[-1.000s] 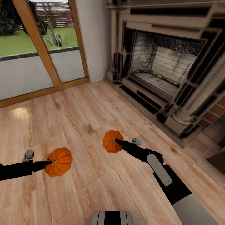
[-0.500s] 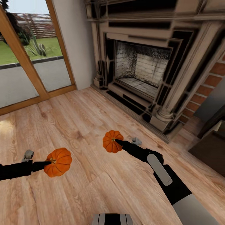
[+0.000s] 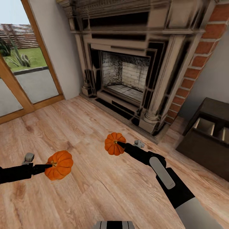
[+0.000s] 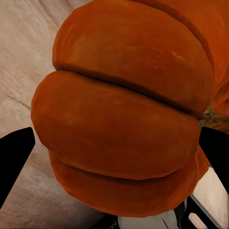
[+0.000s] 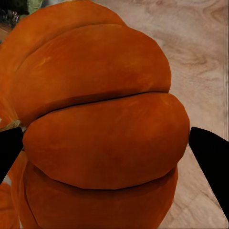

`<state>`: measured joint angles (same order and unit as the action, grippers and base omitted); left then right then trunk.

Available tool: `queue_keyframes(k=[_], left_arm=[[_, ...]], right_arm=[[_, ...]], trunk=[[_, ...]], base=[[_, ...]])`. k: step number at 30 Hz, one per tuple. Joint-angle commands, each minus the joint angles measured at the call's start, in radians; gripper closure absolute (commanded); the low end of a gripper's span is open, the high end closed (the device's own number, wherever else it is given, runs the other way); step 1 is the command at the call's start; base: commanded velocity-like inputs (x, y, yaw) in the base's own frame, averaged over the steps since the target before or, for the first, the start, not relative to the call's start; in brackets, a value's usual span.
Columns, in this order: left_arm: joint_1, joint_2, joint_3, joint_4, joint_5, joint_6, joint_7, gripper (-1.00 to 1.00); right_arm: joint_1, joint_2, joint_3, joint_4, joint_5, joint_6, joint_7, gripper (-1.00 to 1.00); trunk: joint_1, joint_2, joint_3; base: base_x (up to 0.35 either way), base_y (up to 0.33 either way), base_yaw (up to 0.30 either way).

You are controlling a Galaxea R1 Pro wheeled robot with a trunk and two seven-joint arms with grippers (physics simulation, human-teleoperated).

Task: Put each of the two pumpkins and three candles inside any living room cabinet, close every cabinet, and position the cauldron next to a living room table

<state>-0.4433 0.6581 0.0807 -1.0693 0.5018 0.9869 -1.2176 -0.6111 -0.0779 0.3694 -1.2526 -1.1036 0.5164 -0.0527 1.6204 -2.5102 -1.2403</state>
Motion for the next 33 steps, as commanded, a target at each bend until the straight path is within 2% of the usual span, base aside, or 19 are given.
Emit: queue_keyframes(k=[1, 28, 33], left_arm=[[0.000, 0.000, 0.001, 0.000, 0.009, 0.009, 0.000, 1.00], [0.000, 0.000, -0.001, -0.003, 0.007, 0.009, 0.000, 1.00], [0.000, 0.000, -0.001, -0.003, 0.009, 0.010, 0.000, 1.00]], right_arm=[[-0.001, 0.000, 0.002, -0.001, -0.012, -0.001, -0.007, 1.00], [-0.001, 0.001, 0.002, 0.028, -0.014, -0.004, -0.006, 1.00], [-0.001, 0.002, 0.000, 0.033, -0.078, -0.004, -0.008, 1.00]], trunk=[[-0.001, 0.000, 0.003], [-0.013, 0.006, 0.094], [-0.015, 0.007, 0.105]], base=[[0.000, 0.000, -0.273], [0.000, 0.000, -0.257], [0.000, 0.000, -0.040]])
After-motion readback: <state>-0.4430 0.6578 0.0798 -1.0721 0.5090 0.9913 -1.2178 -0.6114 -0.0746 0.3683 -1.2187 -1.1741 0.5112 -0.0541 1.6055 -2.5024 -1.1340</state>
